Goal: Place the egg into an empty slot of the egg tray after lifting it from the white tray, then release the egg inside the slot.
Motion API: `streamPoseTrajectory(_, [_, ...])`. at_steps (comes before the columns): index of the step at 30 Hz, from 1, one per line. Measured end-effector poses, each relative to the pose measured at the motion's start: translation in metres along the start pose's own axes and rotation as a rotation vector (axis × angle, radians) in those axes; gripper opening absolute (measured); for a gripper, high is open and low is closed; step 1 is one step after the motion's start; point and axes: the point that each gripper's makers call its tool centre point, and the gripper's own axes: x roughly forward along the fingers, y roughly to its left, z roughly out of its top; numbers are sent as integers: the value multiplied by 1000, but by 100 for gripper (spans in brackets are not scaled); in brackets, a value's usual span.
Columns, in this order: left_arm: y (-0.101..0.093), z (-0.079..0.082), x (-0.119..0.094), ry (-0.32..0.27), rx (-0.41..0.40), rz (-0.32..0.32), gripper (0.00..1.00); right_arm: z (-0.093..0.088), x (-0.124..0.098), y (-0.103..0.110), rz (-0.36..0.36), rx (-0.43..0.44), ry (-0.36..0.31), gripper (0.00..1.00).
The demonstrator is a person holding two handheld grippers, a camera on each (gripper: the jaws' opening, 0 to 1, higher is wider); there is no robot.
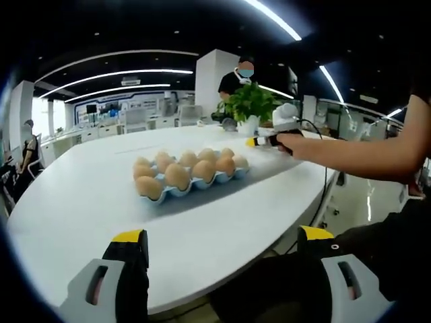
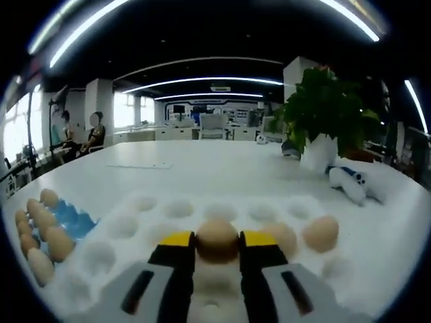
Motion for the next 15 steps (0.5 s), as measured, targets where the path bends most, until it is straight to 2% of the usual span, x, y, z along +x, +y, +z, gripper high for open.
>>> streamPoseTrajectory(2, [-1, 3, 0, -7, 5, -3, 93, 0, 0, -1, -3, 34, -20, 26])
streamPoseTrajectory(5, [-2, 4, 0, -12, 8, -6, 93, 1, -1, 0, 5, 35, -16, 25])
streamPoseTrajectory(8, [-6, 6, 1, -15, 21, -10, 93, 1, -3, -1, 24, 80, -20, 25])
streamPoseTrajectory(12, [-10, 10, 2, -38, 12, -12, 93, 8, -6, -2, 67, 287, -49, 25])
streamPoseTrajectory(15, [-12, 11, 1, -44, 15, -15, 93, 17, -15, 0, 100, 370, -80, 25])
